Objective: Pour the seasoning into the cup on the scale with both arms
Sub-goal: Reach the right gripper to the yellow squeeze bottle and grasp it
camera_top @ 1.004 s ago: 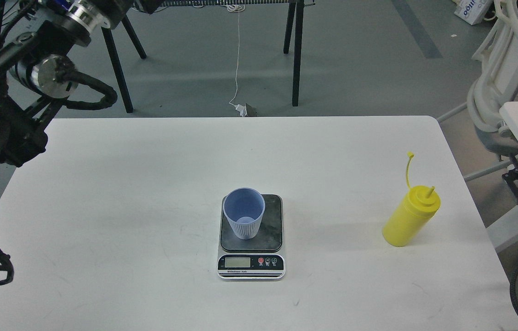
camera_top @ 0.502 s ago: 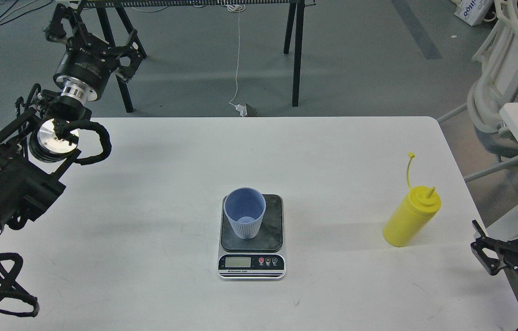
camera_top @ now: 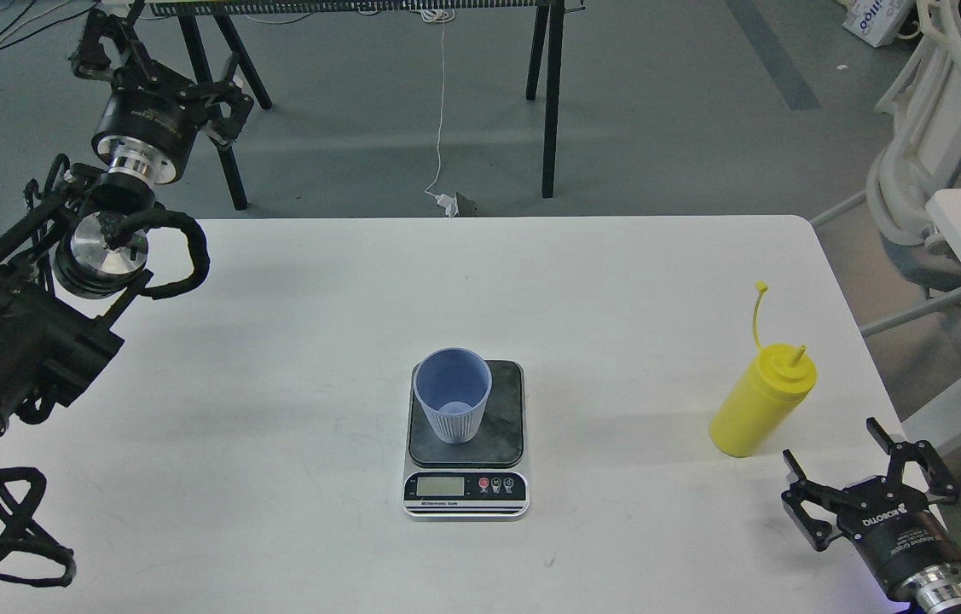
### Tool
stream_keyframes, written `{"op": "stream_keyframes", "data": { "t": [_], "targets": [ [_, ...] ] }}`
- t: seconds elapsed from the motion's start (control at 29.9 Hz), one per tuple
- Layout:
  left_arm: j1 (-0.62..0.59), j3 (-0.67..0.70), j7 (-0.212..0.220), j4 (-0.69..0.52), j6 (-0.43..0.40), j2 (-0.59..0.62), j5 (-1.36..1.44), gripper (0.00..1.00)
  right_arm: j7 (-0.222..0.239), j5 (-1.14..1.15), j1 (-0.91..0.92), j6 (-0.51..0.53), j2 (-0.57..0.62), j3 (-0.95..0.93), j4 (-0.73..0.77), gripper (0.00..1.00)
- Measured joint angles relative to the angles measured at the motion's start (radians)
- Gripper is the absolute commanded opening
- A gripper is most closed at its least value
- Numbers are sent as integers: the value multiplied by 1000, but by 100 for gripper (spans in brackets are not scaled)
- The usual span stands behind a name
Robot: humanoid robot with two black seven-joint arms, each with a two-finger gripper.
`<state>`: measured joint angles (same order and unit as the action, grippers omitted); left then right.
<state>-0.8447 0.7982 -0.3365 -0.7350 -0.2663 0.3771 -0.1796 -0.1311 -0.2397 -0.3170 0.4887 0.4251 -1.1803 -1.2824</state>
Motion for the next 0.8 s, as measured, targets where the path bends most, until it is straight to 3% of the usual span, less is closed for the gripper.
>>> {"op": "stream_keyframes", "data": {
  "t": [0.57,0.8],
  "targets": [
    [0,-17,9,0,-9,43,17,100,-2,25,161,0,-174,35,159,98],
    [8,-23,15,1,-20,61,35,100,-13,25,182,0,-189,38,183,96]
  ]
}}
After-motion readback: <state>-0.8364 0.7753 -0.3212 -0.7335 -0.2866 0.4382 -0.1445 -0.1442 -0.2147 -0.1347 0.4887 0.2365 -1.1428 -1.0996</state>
